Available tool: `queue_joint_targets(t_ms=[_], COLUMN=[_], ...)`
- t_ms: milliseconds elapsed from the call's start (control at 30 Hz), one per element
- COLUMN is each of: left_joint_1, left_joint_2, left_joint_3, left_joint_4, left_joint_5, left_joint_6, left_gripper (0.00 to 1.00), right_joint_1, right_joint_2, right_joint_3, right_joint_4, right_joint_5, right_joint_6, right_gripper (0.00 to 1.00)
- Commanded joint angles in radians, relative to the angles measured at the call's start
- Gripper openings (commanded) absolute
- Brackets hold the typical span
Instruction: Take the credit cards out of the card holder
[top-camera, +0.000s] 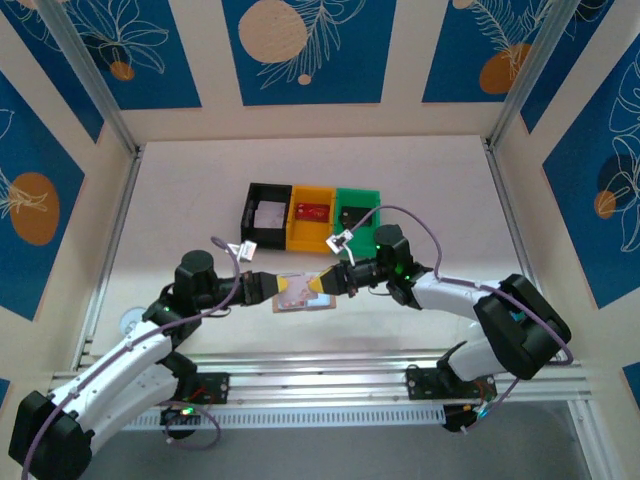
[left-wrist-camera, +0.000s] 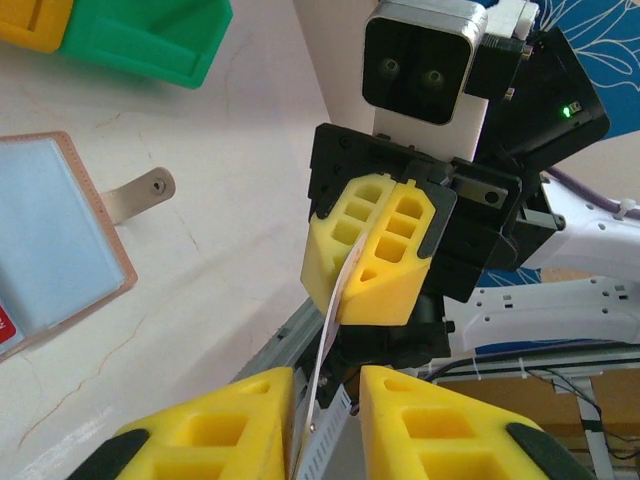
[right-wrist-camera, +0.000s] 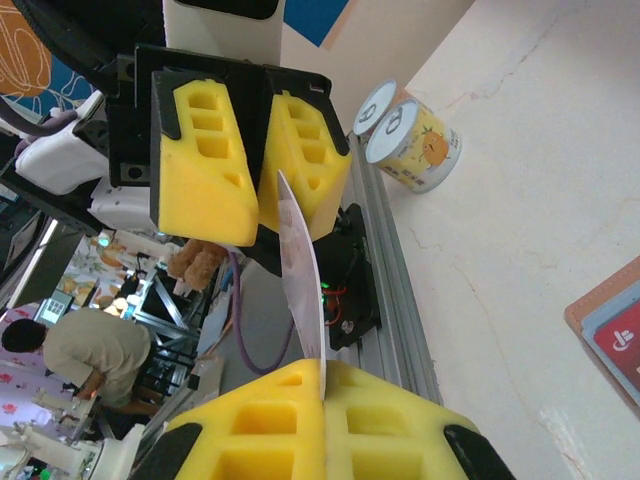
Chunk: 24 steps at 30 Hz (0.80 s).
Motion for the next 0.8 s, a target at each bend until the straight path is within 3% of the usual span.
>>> queue_joint_targets(t_ms=[0, 167, 300, 467, 567, 767], left_joint_1=[-0.017, -0.018, -0.018, -0.018, -0.018, -0.006], left_joint_2=[-0.002, -0.005, -0.009, -0.005, -0.001, 0.079], left_joint_3=[-0.003, -0.006, -0.001, 0.026, 0.072, 0.257], left_joint_4=[0.049, 0.035, 0.022, -0.022, -0.091, -0.38], left_joint_5=[0.038, 0.038, 0.032, 0.012, -0.011, -0.077], left_joint_6=[0.003, 0.016, 0.025, 0.048, 0.085, 0.255], left_gripper=[0.21, 0.15, 0.01, 0.0, 0.0, 0.0], right_joint_1=[0.004, -0.006, -0.008, -0.014, -0.02, -0.031], right_joint_2=[0.008, -0.003, -0.002, -0.009, -0.035, -0.104], right_joint_3=[0.024, 0.02, 0.021, 0.027, 0.027, 0.018], right_joint_4=[0.003, 0.003, -0.002, -0.034, -0.094, -0.191], right_joint_5=[-0.011, -0.007, -0.006, 0.012, 0.057, 0.165], right_joint_6=[0.01, 0.015, 0.017, 0.011, -0.015, -0.069], right_gripper=[0.0, 0.0, 0.0, 0.01, 0.09, 0.26])
